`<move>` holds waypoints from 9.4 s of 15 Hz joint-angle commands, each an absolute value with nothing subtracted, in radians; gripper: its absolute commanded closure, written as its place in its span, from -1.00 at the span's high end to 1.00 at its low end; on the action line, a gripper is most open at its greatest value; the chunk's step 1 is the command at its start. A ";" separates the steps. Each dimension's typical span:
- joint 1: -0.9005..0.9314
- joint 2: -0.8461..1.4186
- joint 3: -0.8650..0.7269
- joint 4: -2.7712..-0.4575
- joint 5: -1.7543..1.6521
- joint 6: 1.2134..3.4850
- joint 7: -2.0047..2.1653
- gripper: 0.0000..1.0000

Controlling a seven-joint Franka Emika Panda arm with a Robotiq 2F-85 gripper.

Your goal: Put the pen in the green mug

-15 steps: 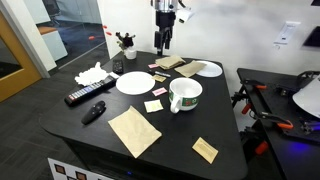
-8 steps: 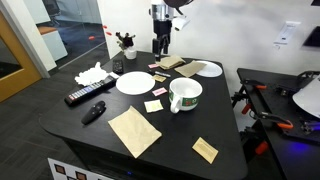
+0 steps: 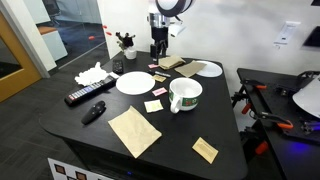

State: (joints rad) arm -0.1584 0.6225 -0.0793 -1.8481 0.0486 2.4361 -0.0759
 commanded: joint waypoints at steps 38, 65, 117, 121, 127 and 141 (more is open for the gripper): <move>-0.147 0.793 -0.102 -1.672 0.044 2.413 0.040 -0.93; -0.099 0.139 -0.017 -2.284 -0.050 2.485 -0.314 -0.93; -0.079 0.193 0.122 -2.457 0.748 2.617 -1.632 0.70; -0.078 0.160 0.116 -2.473 0.746 2.629 -1.619 1.00; -0.067 0.086 0.088 -2.490 0.712 2.614 -1.572 1.00; -0.036 -0.044 0.011 -2.502 0.543 2.595 -1.403 1.00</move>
State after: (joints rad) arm -0.0642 -0.0428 0.0387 -2.5028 0.5477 2.5966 -1.4081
